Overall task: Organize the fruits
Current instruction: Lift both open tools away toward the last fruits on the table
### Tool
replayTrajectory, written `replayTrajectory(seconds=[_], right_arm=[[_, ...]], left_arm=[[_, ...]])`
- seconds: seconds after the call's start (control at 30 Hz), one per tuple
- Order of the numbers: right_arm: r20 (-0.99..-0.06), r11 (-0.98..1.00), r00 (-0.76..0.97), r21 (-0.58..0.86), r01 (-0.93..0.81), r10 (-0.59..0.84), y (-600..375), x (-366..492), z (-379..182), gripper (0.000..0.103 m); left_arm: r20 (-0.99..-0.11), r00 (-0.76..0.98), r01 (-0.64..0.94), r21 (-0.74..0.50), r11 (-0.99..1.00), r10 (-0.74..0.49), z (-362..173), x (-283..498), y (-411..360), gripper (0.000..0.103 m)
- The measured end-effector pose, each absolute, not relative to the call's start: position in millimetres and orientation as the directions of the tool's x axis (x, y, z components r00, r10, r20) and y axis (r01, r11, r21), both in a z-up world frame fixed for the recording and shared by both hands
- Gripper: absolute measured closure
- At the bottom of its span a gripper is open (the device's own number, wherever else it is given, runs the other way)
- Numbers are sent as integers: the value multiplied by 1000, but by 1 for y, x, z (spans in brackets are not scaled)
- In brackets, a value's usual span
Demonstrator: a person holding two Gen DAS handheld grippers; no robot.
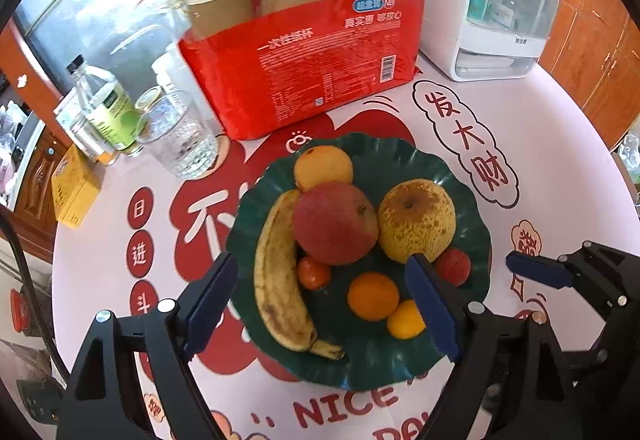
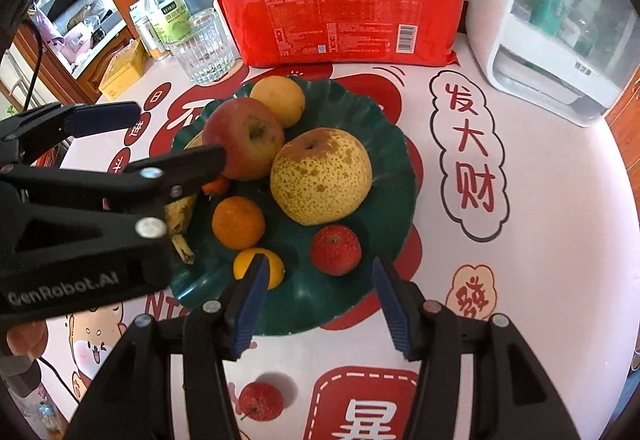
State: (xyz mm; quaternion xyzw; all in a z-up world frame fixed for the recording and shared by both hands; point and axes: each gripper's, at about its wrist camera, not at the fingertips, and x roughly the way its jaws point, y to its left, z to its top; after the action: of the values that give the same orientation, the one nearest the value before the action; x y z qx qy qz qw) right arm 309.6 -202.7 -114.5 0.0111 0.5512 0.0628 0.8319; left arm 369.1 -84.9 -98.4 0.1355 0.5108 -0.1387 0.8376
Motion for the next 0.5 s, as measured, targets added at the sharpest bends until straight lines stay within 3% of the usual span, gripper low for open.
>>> replayTrajectory(seconds=[0.5], right_arm=[[-891,990,432,114,-89,141,-206,256,-75,49]], left_arm=[[-872,483,353,113,929,-77,-57,300,-58,18]])
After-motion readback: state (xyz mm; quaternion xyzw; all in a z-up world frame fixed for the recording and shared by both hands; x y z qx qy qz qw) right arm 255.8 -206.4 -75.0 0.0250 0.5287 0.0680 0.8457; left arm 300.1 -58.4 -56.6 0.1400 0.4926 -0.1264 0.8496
